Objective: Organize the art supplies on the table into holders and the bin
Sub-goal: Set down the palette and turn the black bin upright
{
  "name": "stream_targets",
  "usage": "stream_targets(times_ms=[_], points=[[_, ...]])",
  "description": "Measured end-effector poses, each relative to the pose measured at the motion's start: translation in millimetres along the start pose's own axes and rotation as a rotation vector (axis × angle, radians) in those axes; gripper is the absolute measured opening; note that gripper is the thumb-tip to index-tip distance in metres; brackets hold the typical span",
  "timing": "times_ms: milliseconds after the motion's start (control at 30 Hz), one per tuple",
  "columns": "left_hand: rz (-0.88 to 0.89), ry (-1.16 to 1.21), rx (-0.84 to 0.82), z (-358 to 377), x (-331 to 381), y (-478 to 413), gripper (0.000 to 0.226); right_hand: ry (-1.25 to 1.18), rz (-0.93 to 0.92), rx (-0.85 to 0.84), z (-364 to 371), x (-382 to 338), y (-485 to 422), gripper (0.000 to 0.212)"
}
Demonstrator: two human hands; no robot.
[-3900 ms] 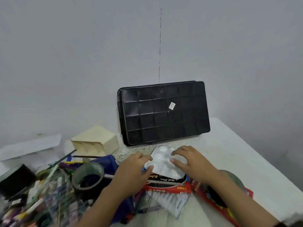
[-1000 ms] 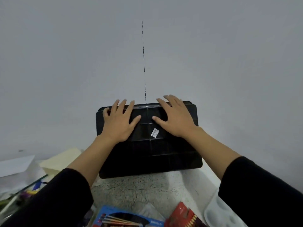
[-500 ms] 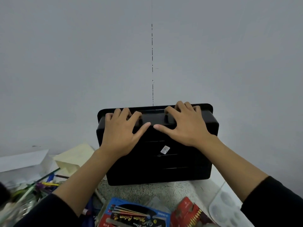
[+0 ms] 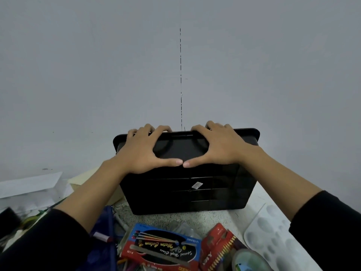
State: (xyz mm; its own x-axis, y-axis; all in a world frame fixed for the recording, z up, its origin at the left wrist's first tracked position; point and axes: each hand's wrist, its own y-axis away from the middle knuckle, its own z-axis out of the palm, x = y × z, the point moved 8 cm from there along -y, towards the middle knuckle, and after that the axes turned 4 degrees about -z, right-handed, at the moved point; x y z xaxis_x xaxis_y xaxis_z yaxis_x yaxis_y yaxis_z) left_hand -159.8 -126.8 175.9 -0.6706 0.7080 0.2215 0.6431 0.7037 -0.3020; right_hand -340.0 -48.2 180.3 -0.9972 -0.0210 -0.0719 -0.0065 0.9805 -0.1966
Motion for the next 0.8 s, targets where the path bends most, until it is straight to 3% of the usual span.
stream_targets(times_ms=[167,433,600,800], points=[[0.051,-0.021,0.007,8,7,19,0.105,-0.027,-0.070,0.030,4,-12,16,0.111],[0.085,-0.031,0.097,7,23,54,0.104,0.022,-0.158,0.129,5,-20,55,0.107],[0.219,-0.035,0.180,7,30,68,0.083,0.081,-0.198,0.142,11,-26,77,0.097],[0.262,-0.043,0.175,51,31,80,0.050,0.135,-0.282,0.108,63,-19,85,0.065]])
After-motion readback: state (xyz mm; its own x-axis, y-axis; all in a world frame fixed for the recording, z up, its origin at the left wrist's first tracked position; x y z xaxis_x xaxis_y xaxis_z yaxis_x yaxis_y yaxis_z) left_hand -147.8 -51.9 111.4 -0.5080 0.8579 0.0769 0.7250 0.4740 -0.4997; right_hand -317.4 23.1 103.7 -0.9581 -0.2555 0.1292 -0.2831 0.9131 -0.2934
